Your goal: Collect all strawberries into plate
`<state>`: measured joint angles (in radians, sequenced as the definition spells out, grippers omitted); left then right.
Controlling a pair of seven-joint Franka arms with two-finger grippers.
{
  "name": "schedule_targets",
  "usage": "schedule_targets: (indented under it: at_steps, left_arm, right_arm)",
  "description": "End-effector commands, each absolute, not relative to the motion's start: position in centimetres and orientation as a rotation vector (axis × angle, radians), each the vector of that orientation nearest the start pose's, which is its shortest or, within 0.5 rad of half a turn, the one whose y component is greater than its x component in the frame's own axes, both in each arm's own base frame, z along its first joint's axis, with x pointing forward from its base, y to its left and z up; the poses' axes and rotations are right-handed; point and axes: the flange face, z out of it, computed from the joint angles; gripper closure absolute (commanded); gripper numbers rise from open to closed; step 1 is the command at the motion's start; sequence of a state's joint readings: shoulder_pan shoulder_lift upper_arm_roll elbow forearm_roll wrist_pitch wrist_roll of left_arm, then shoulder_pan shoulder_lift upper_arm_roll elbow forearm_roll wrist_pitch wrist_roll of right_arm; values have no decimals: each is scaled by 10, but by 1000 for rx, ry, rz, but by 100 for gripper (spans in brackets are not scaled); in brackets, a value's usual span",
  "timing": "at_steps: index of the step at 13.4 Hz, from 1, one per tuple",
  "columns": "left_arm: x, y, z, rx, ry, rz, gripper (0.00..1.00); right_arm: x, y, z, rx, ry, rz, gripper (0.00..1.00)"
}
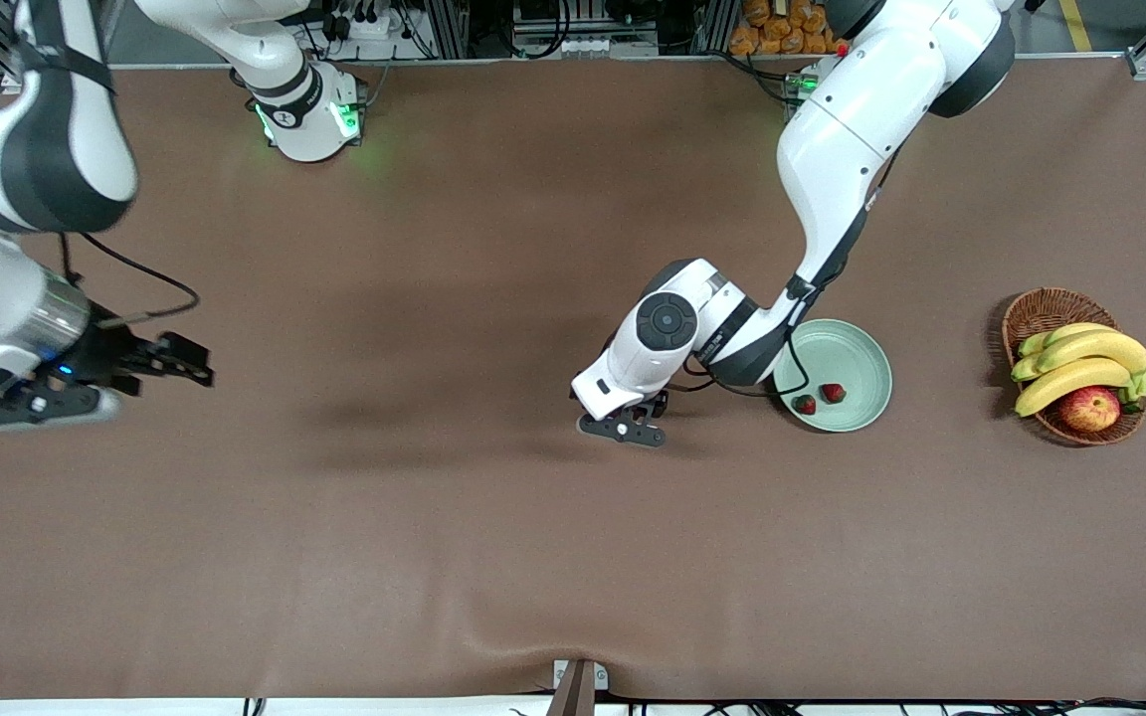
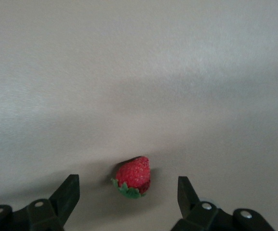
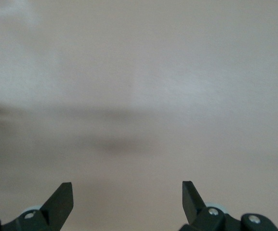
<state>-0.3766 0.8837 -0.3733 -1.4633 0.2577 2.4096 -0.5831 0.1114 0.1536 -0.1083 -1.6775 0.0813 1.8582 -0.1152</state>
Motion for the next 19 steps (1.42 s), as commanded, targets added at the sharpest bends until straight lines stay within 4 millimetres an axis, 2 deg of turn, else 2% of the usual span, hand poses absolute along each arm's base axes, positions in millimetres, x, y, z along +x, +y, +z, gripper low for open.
schedule_targets:
  at_steps: [1, 2, 4, 5, 7, 9, 10, 12, 14, 15, 17, 19]
  left_arm:
    - [572, -461, 179, -3235, 398, -125, 22]
    - [569, -463, 173, -3230, 410, -114, 25]
    - [570, -462, 172, -3225, 454, -122, 43]
    - [570, -462, 169, -3221, 470, -121, 58]
    - [568, -464, 169, -3221, 464, -121, 100]
    - [579, -456, 192, -3225, 433, -162, 100]
    - [594, -434, 200, -3222, 379, -164, 100]
    - [618, -385, 242, -3176, 290, -112, 100]
    - [626, -338, 282, -3126, 230, -13, 100]
    - [627, -314, 292, -3108, 192, 34, 100]
    - [623, -269, 302, -3074, 115, 95, 100]
    - [619, -217, 301, -3044, 17, 146, 100]
  right_arm:
    - [576, -21, 540, -3160, -182, 25, 0]
    - [564, -35, 551, -3158, -144, 66, 0]
    - [550, -48, 565, -3152, -101, 110, 0]
    - [543, -54, 572, -3151, -74, 122, 0]
    - [536, -52, 580, -3147, -65, 138, 0]
    - [532, -51, 583, -3138, -57, 165, 0]
    - [527, -44, 590, -3143, -23, 156, 0]
    - [522, -34, 596, -3148, 24, 168, 0]
    - [523, -43, 593, -3145, 43, 173, 0]
    - [523, -53, 591, -3140, 59, 175, 0]
    - [523, -56, 591, -3139, 62, 177, 0]
    - [523, -57, 591, -3139, 64, 170, 0]
